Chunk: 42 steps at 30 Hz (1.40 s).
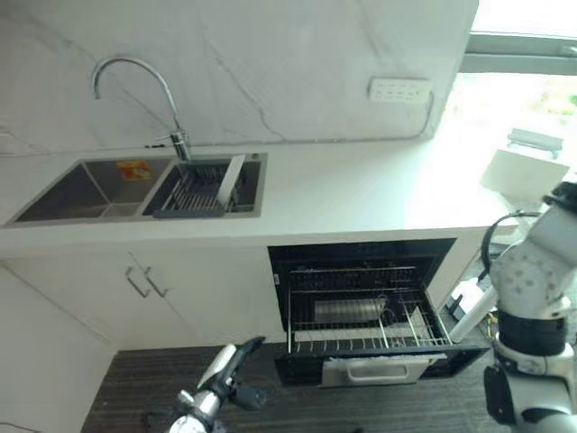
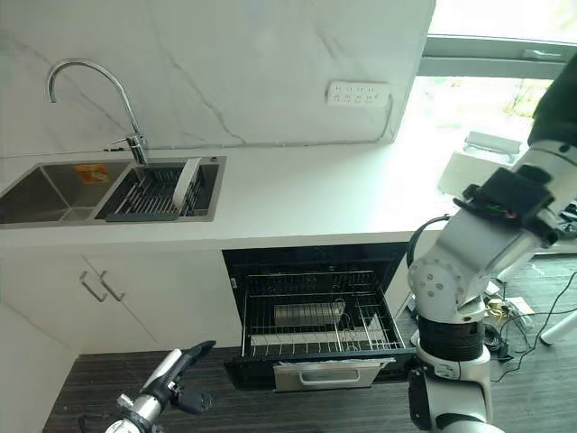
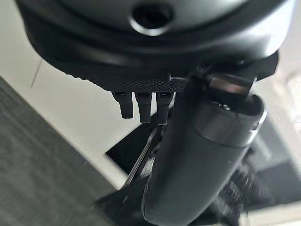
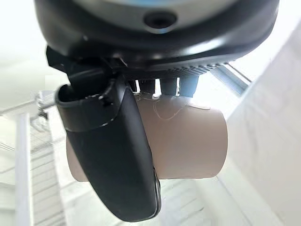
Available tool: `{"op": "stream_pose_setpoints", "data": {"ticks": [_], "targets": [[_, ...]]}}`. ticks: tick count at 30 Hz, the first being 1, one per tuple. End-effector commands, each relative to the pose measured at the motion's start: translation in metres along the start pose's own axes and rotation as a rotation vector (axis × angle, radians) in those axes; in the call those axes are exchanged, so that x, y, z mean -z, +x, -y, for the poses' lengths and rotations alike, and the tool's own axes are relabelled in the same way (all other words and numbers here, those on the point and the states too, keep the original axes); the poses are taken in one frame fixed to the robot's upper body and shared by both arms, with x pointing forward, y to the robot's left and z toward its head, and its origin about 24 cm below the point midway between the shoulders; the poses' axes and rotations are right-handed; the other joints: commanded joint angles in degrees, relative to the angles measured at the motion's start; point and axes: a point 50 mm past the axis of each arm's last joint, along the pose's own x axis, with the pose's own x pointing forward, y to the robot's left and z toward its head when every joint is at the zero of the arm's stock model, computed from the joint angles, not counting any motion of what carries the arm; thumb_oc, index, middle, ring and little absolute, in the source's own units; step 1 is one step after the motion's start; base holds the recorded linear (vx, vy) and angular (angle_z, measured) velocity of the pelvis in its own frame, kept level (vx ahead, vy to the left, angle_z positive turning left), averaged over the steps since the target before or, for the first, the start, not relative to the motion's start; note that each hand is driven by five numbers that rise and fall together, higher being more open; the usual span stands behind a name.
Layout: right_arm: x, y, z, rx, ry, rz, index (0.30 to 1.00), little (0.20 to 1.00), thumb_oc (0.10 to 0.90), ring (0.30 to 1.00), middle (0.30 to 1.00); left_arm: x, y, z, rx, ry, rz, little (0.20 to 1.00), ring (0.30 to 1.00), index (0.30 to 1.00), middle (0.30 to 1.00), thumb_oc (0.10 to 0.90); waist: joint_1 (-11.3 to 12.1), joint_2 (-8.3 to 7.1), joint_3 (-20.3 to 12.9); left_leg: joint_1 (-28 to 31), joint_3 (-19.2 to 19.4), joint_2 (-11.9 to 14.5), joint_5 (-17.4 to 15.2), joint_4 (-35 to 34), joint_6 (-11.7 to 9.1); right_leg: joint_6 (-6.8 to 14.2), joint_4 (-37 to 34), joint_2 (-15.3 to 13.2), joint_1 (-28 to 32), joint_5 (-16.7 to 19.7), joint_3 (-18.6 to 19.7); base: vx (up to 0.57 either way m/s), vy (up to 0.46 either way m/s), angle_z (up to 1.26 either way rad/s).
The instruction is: Place the dishes in the dishwasher.
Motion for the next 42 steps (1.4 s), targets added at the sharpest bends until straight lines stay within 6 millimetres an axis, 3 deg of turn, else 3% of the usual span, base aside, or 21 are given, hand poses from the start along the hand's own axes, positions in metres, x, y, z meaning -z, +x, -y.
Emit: {"op": "stream_pose_setpoints", "data": {"ticks": [1,8,14,22,30,37,42], "targets": [[-0.003,0.010,-0.033,-0.216,-0.017,0.033,0.300,0.300,0.400,0.300,0.300,-0.082,0.032,-0.050,-0.168,-0.047,0.397,0.900,0.900,0.900,0.900,0.800,1.8,-0.61,-1.7,-2.8,-6.9,1.5,1.0,1.3,-2.7,3.6,7.2,-3.8,3.4,-7.0,-1.2,0.00,0.000,0.00],[0.012,0.006,-0.016,-0.266,-0.271,-0.162,0.300,0.300,0.400,0.300,0.300,-0.136,0.022,-0.086,-0.273,-0.125,0.648,0.900,0.900,0.900,0.900,0.800,2.0,-1.21,-1.4,-3.0,-7.8,1.6,1.2,1.3,-3.0,3.5,7.2,-3.9,3.6,-7.0,-1.4,0.03,0.002,0.04],[0.004,-0.029,0.033,-0.227,-0.424,-0.431,0.300,0.300,0.400,0.300,0.300,-0.176,-0.003,-0.112,-0.333,-0.125,0.864,0.900,0.900,0.900,0.900,0.800,0.3,-1.14,-0.6,-3.1,-7.4,1.9,1.3,1.3,-2.9,3.8,7.2,-4.1,3.4,-6.7,-1.0,0.00,0.000,0.00],[0.005,-0.081,0.075,-0.120,-0.498,-0.733,0.300,0.300,0.400,0.300,0.300,-0.206,-0.004,-0.103,-0.218,-0.097,0.927,0.900,0.900,0.900,0.900,0.800,-3.3,-0.60,0.0,-2.5,-5.6,2.8,1.3,1.3,-2.8,4.4,7.2,-3.7,2.7,-6.2,0.3,0.00,-0.009,-0.01],[-0.001,-0.094,0.091,-0.092,-0.542,-0.830,0.300,0.300,0.400,0.300,0.300,-0.208,0.002,-0.093,-0.032,-0.065,0.851,0.900,0.900,0.900,0.900,0.800,-5.5,-0.40,0.5,-2.2,-4.1,3.4,1.4,1.3,-2.8,4.8,7.2,-3.3,1.9,-5.8,1.2,-0.01,-0.028,-0.14],[0.001,-0.107,0.100,-0.061,-0.536,-0.918,0.300,0.300,0.400,0.300,0.300,-0.186,0.023,-0.067,0.238,-0.033,0.575,0.900,0.900,0.900,0.900,0.800,-7.5,0.70,1.1,-2.0,-2.4,4.1,1.6,1.3,-2.7,5.3,7.2,-2.9,1.3,-5.6,2.0,-0.02,0.000,-0.05],[0.005,-0.109,0.098,-0.080,-0.519,-0.949,0.300,0.300,0.400,0.300,0.300,-0.164,0.041,-0.052,0.286,-0.007,0.351,0.900,0.900,0.900,0.900,0.800,-8.6,1.19,1.1,-1.7,-1.6,4.4,1.7,1.3,-2.7,5.4,7.2,-2.5,1.0,-5.6,2.4,0.00,-0.005,-0.02]]}}
